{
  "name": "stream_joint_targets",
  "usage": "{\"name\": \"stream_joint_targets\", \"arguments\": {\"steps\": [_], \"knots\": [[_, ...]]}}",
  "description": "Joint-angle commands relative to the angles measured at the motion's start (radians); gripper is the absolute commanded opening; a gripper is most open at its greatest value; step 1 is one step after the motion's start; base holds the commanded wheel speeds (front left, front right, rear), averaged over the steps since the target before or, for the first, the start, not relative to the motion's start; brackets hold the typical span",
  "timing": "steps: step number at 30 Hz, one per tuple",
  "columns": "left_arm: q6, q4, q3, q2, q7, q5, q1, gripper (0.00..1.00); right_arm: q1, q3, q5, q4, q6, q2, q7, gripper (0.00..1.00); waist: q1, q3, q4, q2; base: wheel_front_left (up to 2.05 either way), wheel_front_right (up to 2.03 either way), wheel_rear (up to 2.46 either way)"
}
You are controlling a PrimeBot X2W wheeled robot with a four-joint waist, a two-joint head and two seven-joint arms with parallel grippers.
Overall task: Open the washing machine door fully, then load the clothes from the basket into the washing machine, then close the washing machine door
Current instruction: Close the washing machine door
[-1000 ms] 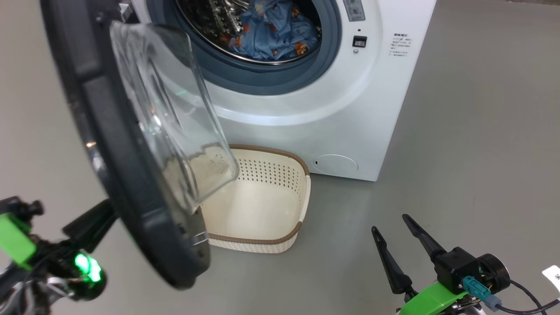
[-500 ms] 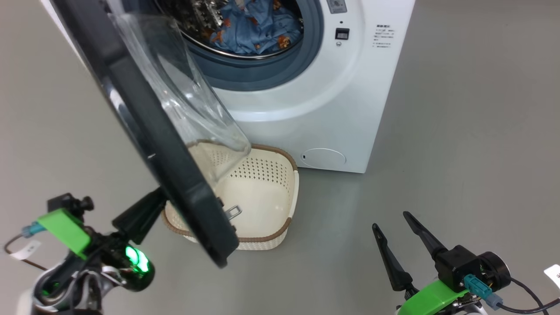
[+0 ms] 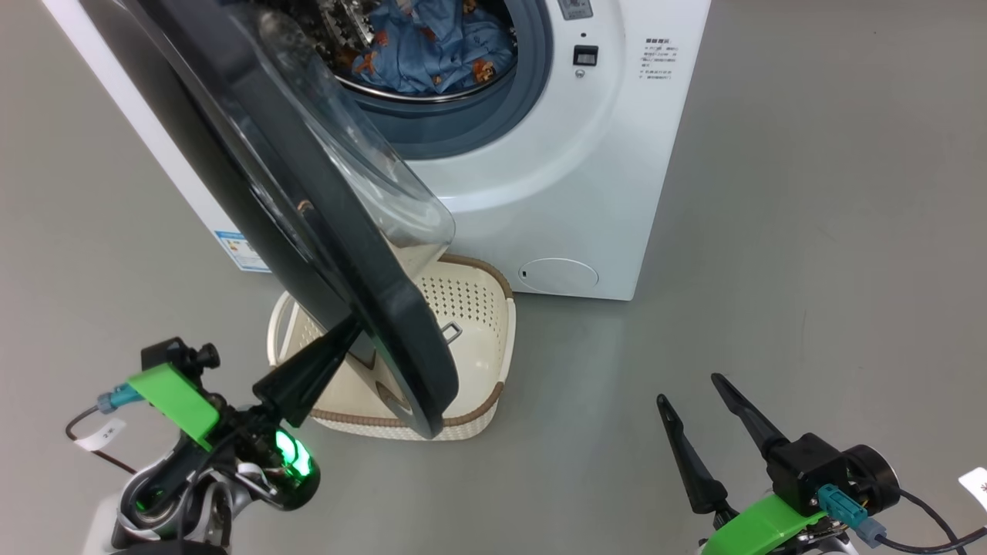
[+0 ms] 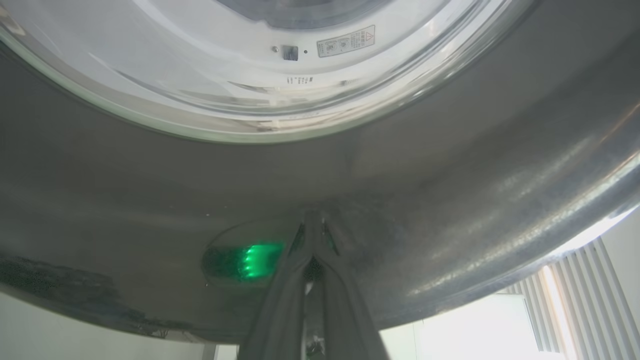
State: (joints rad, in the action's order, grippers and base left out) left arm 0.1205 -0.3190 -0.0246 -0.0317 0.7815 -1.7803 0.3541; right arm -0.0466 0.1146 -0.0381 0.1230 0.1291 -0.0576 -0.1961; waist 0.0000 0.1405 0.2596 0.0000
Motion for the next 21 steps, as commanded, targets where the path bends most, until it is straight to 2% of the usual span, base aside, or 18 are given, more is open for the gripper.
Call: {"name": "stream_joint_targets", "arguments": {"steps": [1,21], "knots": [[0.009,0.026,-0.023,-0.019,-0.002,-0.01,0.029,0.0,-0.033,0.022,-0.01,-0.02,0.002,0.007,-0.013,1.0,0.0,-0.001,0.0,0.0,0.0,0.0,0.0],[0.01,0.067,-0.001,-0.019,-0.019,-0.024,0.012,0.0,-0.033,0.011,-0.021,-0.01,0.002,0.007,-0.023,1.0,0.0,-0.012,-0.009,0.0,0.0,0.0,0.0]]}}
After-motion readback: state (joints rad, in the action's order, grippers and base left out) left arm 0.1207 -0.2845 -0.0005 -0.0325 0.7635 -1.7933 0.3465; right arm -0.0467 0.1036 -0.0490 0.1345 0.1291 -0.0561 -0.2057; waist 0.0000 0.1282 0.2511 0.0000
